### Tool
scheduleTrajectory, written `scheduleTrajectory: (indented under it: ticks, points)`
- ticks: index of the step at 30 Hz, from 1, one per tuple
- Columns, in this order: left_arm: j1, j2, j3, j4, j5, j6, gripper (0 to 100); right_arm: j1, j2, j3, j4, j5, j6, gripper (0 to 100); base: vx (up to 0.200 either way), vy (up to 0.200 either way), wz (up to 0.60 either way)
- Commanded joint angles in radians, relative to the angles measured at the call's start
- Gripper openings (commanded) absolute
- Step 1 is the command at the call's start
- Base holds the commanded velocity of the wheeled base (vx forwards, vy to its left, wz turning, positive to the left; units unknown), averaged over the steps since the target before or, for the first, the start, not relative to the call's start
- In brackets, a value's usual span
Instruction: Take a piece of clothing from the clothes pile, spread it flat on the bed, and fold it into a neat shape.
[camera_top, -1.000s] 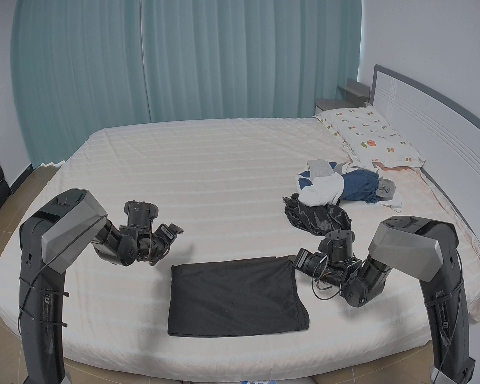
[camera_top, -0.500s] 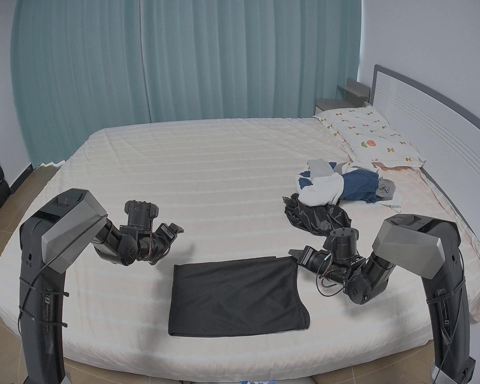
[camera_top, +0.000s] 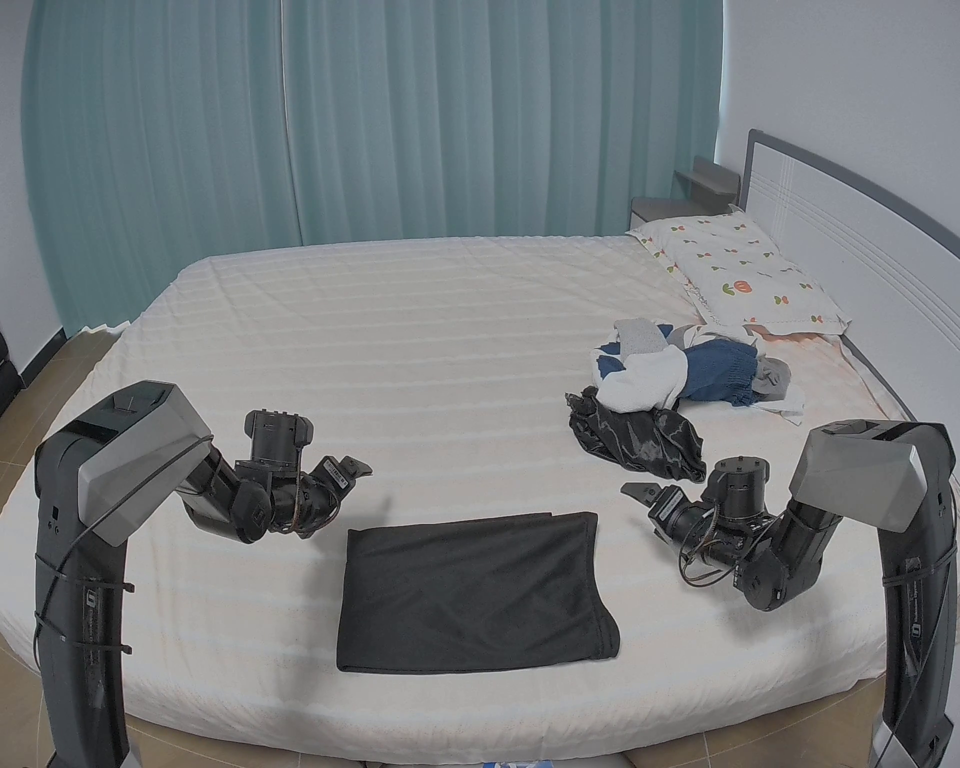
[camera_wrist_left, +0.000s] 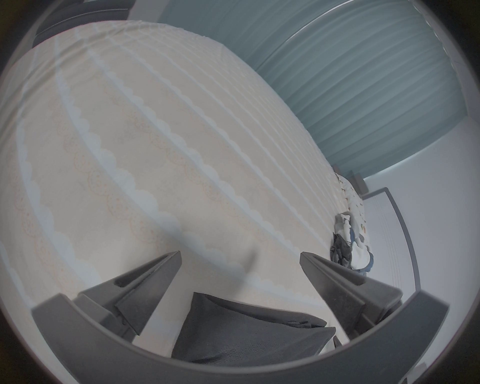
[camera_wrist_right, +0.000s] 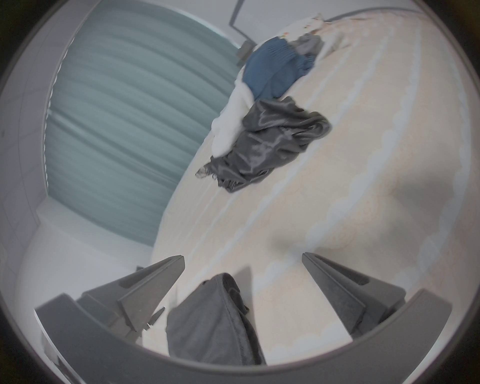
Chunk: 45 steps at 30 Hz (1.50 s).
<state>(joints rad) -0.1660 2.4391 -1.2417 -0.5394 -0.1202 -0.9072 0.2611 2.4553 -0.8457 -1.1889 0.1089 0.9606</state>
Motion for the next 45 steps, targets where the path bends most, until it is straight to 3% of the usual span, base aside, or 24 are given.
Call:
scheduleTrajectory:
  ticks: [1,10,13,16,20,33,45]
  points:
    - [-0.001,-0.011,0.071,-0.077,-0.013,0.03,100,-0.048,0.024,0.03,-0.057,0.0,0.046,100,0.0,0.0,0.0]
    - [-0.006,-0.058,0.148,-0.088,-0.041,0.074,100,-0.048,0.033,0.066,-0.138,0.006,0.049,100,0.0,0.0,0.0]
    - [-0.007,-0.126,0.278,-0.091,-0.197,0.179,100,-0.046,0.034,0.077,-0.153,0.006,0.047,100,0.0,0.0,0.0]
    - [-0.017,-0.134,0.324,-0.091,-0.239,0.28,100,-0.046,0.034,0.082,-0.155,0.008,0.047,100,0.0,0.0,0.0]
    - [-0.032,-0.124,0.358,-0.091,-0.237,0.378,100,-0.045,0.036,0.08,-0.155,0.008,0.047,100,0.0,0.0,0.0]
    - [-0.04,-0.094,0.387,-0.091,-0.236,0.544,100,-0.043,0.036,0.079,-0.155,0.008,0.047,100,0.0,0.0,0.0]
    - [-0.069,-0.103,0.407,-0.091,-0.245,0.539,100,-0.043,0.037,0.08,-0.155,0.006,0.047,100,0.0,0.0,0.0]
